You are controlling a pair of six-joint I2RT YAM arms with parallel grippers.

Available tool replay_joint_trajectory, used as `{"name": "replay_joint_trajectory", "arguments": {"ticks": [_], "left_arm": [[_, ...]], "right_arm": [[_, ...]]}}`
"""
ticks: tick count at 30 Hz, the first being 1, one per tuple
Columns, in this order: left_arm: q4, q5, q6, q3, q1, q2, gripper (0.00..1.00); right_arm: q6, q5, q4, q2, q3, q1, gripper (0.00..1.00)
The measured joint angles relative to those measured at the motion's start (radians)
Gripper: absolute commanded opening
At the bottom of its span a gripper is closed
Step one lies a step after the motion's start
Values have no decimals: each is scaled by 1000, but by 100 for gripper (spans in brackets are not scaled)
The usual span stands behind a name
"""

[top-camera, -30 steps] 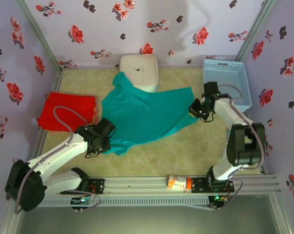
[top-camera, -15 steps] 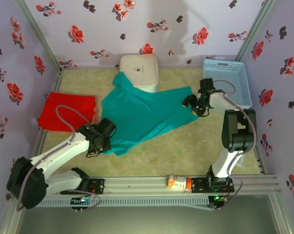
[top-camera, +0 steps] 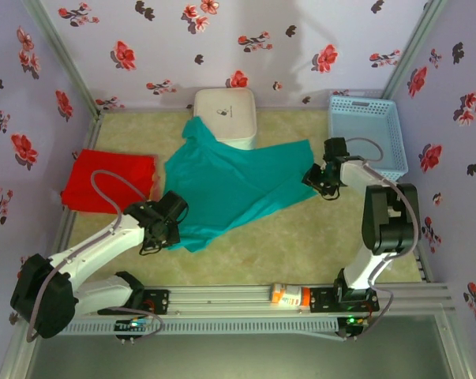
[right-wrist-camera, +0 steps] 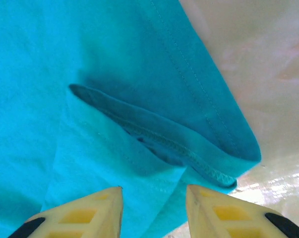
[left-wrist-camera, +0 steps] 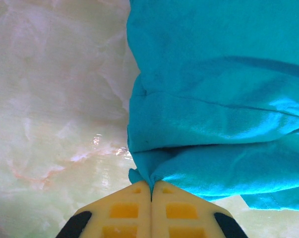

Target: Fold and stack the t-shirts

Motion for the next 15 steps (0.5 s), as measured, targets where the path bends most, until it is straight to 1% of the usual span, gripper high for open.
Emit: {"name": "replay_joint_trajectory", "arguments": {"ticks": [9, 12, 15], "left_arm": [[3, 7, 0, -10, 0, -15, 0], [3, 7, 0, -10, 0, -15, 0], [3, 7, 0, -10, 0, -15, 0]], "right_arm": [[7, -19, 38, 44, 0, 0, 36], [9, -21, 42, 45, 0, 0, 31], [13, -23, 49, 45, 0, 0, 22]]}}
